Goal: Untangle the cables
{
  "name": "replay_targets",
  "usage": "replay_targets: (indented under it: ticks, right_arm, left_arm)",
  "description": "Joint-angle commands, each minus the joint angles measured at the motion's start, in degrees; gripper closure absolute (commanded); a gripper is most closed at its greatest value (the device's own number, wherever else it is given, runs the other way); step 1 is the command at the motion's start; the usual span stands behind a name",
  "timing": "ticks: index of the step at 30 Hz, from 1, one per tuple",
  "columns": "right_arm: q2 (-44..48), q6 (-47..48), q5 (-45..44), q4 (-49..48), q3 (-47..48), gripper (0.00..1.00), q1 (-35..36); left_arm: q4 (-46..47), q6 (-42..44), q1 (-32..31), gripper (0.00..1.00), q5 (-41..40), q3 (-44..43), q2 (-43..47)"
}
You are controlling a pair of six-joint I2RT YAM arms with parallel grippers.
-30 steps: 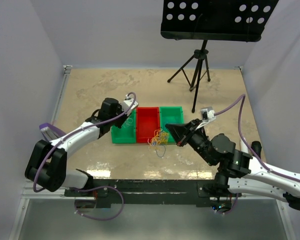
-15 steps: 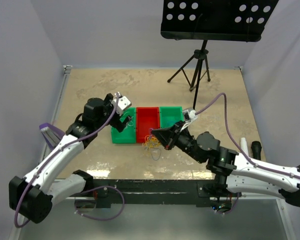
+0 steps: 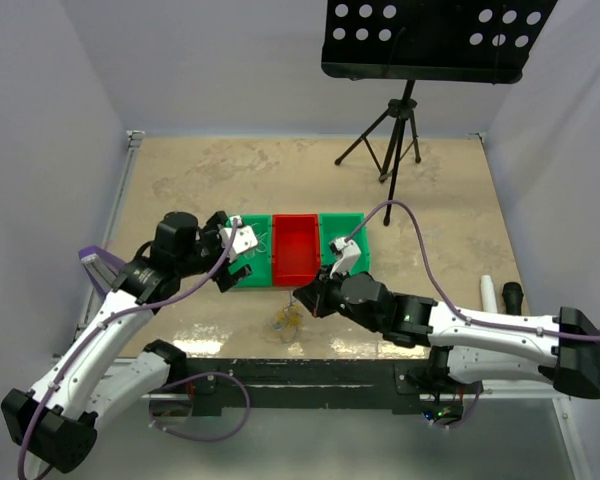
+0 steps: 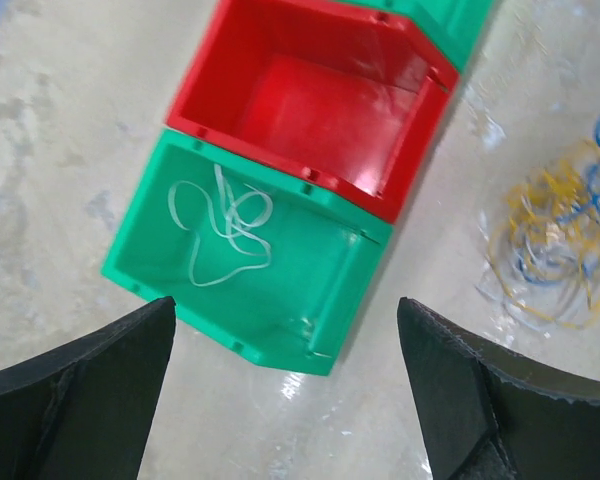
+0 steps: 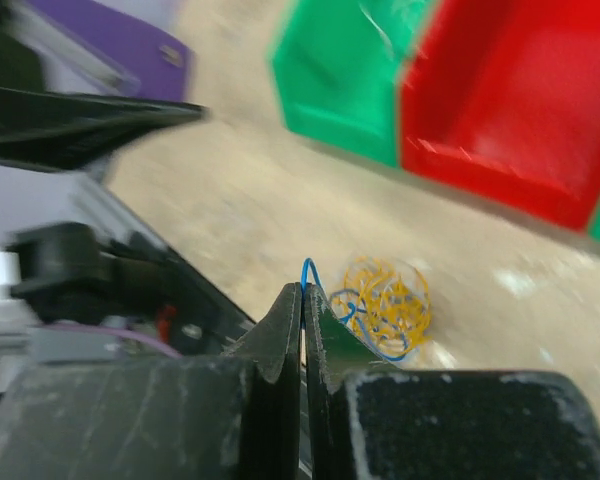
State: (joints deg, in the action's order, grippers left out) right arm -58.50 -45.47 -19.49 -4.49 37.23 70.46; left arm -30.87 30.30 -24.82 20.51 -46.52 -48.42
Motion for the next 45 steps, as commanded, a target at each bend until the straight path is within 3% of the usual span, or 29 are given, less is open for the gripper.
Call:
replay_targets:
  ticks: [1, 5, 8, 17, 22, 31, 39, 45]
  right_arm:
    - [-2.6, -9.6, -3.6, 12.8, -2.7, 1.00, 0.3]
    - [-3.3, -15.9, -6.0, 19.0, -4.1, 1.00, 2.1]
    - [-2.9, -19.3, -7.2, 22.1, -4.4, 1.00, 2.1]
    - [-5.6, -25.3, -10.7, 28.8, -1.5, 1.00, 2.1]
    - [-4.9, -26.8, -11.1, 29.9, -1.3, 1.00, 2.1]
    - [-4.8, -28.6, -11.2, 31.4, -2.3, 1.00, 2.1]
    - [-4.7, -29.2, -12.2, 31.6, -1.7, 1.00, 2.1]
    - [-3.6, -29.9, -13.2, 32.3, -1.1, 1.00, 2.1]
  left_arm:
    - [-4.7, 5.8, 0.1, 0.06, 7.9, 1.2, -2.3]
    - [-6.7, 8.5, -0.8, 0.10, 12.0, 1.5, -6.8]
    - [-7.5, 11.4, -2.6, 0.01, 12.9, 2.3, -9.8]
    - [-4.3, 15.1, -14.3, 0.00, 10.1, 4.1, -15.8]
    - [-1.4, 13.6, -15.3, 0.00, 9.5, 2.9, -22.4]
    - [-0.4, 23.5, -16.1, 0.03, 9.9, 6.5, -23.8]
    - [-1.6, 27.7, -19.1, 0.13, 9.4, 6.1, -27.2]
    - [-0.9, 27.4, -20.8, 0.38, 10.1, 5.7, -29.0]
